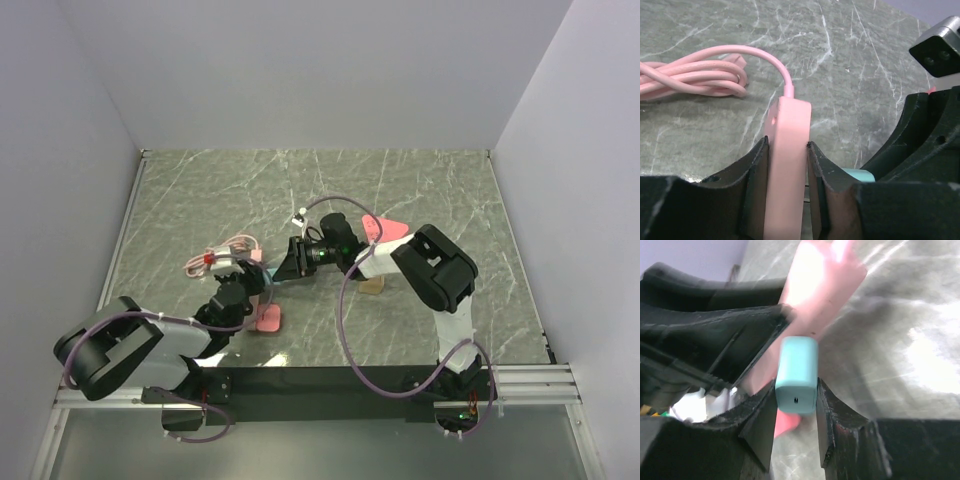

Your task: Insert the plug

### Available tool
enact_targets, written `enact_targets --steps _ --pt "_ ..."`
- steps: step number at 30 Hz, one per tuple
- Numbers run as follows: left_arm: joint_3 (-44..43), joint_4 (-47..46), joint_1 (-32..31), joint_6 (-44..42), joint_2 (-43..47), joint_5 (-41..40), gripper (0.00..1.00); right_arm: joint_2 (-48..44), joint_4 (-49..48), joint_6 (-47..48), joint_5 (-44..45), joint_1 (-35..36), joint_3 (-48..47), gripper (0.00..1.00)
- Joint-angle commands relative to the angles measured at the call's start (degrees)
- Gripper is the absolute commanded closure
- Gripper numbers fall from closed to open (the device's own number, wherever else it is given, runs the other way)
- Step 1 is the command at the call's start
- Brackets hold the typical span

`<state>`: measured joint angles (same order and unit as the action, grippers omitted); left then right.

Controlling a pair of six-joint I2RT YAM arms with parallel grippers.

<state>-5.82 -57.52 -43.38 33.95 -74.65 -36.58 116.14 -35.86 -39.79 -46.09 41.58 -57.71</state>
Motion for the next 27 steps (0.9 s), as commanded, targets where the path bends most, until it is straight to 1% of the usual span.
enact_targets --steps 1,6,8,10,11,12,13,14,15,16,17,18,19,20,21,22,25,26,27 --pt "-5.07 -25.53 -8.39 11.48 0.56 23.48 0.99 1.90 -10.02 -0.64 6.97 3.50 -2.32 1.00" --pt "-4.55 -28.44 -9.18 10.96 -1.20 23.05 0.99 0.94 -10.73 -0.47 7.85 3.51 -0.91 1.00" --pt "-4.28 -27.57 -9.18 10.44 -0.59 22.34 0.99 0.15 -10.46 -0.11 8.11 3.33 0.23 1.00" --pt "-4.81 -24.07 -9.18 8.24 2.22 21.99 0.99 -1.17 -10.46 0.33 8.56 2.72 1.54 1.00" --pt "-5.51 -21.26 -9.18 6.93 3.62 21.64 0.99 -1.61 -10.72 0.33 8.56 2.37 2.16 1.00" --pt "-6.64 -14.36 -9.18 3.43 7.38 21.11 0.99 -2.83 -11.07 0.33 8.47 2.10 2.86 1.00" --pt "-6.74 -11.59 -9.18 1.83 9.59 20.33 0.99 -3.80 -11.25 0.41 8.56 1.75 3.65 1.00" --pt "-6.57 -8.69 -9.18 0.25 12.14 17.62 0.99 -4.86 -10.99 0.76 9.08 1.05 5.31 1.00" --pt "-5.78 -3.36 -9.18 -2.46 17.82 16.20 0.99 -7.13 -10.29 2.25 9.78 0.61 6.11 1.00" --pt "-5.78 1.13 -9.18 -3.53 20.66 14.53 0.99 -8.28 -8.11 3.13 11.35 0.26 7.43 1.00" --pt "-6.30 5.79 -9.18 -4.85 23.47 13.39 0.99 -9.43 -7.13 4.01 12.06 -0.44 7.96 1.00" --pt "-8.57 10.88 -9.10 -6.95 27.42 11.03 0.97 -11.26 -6.69 4.80 12.59 -0.89 8.66 1.00" --pt "-9.89 22.33 -9.10 -7.32 28.67 9.78 0.77 -11.98 -6.16 4.90 12.77 -1.32 9.71 1.00" --pt "-10.95 26.71 -9.10 -7.50 29.47 8.47 0.63 -13.03 -6.07 4.98 12.86 -1.76 10.16 1.00" --pt "-12.96 31.89 -9.01 -6.11 30.09 4.97 0.49 -13.65 -5.81 5.25 12.86 -2.64 10.51 1.00" --pt "-13.77 39.77 -9.01 -4.88 30.00 3.72 0.36 -14.09 -5.46 5.34 12.86 -3.08 11.30 1.00" --pt "-16.23 49.84 -9.01 0.40 28.08 -0.15 0.22 -16.37 -5.28 6.04 13.13 -4.31 12.88 1.00" --pt "-16.67 55.18 -9.01 1.72 27.46 -0.86 0.21 -17.69 -5.36 6.13 13.04 -4.58 13.32 1.00" --pt "-17.46 57.23 -9.09 4.43 26.06 -1.65 0.20 -18.31 -5.28 6.39 12.86 -4.84 13.68 1.00"
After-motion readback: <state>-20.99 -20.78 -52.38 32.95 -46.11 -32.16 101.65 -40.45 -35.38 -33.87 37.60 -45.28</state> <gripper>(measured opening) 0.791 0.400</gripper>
